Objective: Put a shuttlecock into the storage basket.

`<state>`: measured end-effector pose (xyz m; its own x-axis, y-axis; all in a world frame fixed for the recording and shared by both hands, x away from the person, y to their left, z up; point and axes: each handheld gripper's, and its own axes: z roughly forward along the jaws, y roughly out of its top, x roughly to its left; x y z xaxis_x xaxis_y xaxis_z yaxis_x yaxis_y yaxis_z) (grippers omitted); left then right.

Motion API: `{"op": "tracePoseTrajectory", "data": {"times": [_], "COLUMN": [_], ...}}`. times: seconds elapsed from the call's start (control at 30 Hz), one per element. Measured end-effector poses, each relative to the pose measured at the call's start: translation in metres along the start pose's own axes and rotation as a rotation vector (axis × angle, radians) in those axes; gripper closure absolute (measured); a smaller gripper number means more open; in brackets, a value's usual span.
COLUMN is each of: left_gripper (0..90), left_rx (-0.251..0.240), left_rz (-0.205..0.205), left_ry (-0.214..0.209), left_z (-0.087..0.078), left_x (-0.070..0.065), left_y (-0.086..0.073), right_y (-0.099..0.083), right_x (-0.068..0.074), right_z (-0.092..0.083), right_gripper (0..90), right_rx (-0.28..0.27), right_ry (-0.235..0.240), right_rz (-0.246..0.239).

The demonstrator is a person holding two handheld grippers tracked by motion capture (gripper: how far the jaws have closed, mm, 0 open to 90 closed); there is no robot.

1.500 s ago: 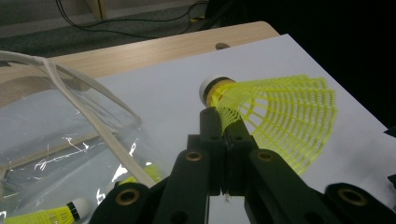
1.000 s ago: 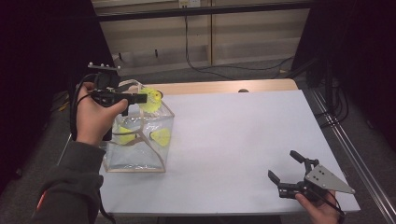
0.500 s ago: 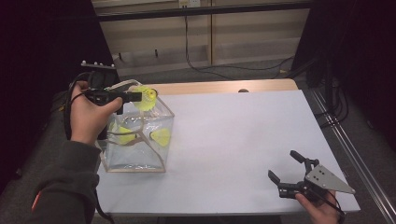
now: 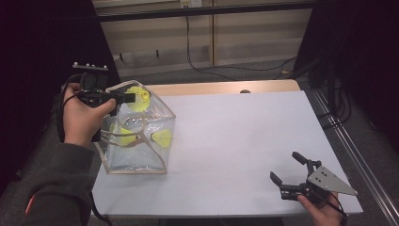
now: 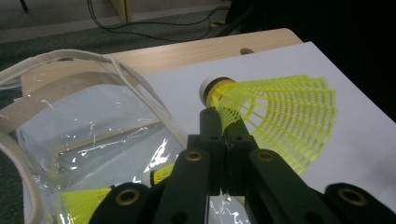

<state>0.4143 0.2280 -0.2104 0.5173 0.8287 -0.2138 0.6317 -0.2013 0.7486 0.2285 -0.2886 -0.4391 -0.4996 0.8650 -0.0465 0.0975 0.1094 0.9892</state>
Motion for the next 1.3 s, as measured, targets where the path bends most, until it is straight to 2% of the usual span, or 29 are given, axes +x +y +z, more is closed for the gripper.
{"op": "tracePoseTrajectory", "data": {"times": [1.03, 1.3], "left_gripper": [88.9, 88.9], "left_rx": [0.013, 0.015], "left_rz": [-0.021, -0.024], "left_ry": [0.033, 0.052], "left_z": [-0.012, -0.014], "left_x": [0.022, 0.029], "left_y": [-0.011, -0.015], "right_y": [0.0, 0.0], "right_x": [0.0, 0.0], "right_z": [0.0, 0.0], "right_gripper": [2.2, 2.2], "right_rx": [0.003, 0.003], "right_ry": [-0.001, 0.0], "right_rz": [0.0, -0.001]}}
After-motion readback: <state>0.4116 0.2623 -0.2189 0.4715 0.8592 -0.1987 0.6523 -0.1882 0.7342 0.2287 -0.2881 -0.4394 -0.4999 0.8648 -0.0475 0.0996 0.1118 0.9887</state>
